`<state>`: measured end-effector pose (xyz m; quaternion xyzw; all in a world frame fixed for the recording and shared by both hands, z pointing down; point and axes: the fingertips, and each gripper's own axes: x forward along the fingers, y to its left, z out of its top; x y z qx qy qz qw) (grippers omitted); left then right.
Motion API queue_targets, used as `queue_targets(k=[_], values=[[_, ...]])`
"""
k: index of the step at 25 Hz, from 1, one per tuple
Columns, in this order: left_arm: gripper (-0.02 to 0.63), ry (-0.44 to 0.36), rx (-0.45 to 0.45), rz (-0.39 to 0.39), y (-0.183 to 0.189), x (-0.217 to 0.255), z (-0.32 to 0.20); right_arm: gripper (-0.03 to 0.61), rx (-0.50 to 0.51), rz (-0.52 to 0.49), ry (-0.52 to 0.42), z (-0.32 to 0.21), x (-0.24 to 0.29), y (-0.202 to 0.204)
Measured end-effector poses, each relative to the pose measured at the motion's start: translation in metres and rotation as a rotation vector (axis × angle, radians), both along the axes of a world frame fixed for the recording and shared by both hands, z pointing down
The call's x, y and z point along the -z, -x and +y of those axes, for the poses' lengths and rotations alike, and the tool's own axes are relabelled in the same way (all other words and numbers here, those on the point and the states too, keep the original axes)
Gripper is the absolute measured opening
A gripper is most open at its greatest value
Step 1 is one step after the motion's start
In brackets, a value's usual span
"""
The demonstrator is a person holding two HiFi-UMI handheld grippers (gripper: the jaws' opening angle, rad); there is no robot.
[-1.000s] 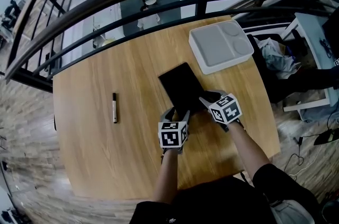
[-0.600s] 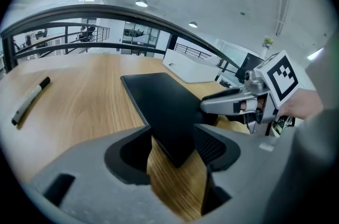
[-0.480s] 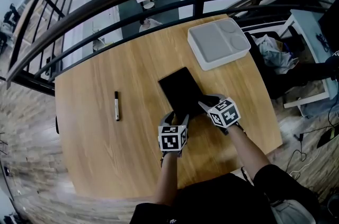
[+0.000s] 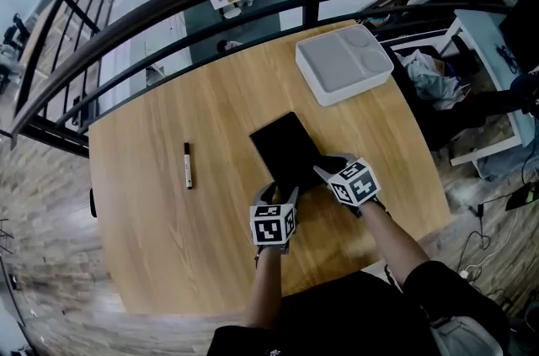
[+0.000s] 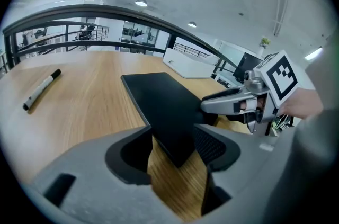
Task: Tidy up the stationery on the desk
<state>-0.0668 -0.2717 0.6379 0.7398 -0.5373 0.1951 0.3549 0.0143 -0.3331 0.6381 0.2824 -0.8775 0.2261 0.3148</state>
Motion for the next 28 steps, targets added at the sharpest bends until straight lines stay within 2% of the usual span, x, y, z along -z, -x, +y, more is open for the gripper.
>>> queue_targets(k=[28], values=[[0.239,0.033,-0.096,-0.011,0.023,-0.004,0.069,0.121,-0.055,0.014,0.019,0.079,-0.004,0.017]])
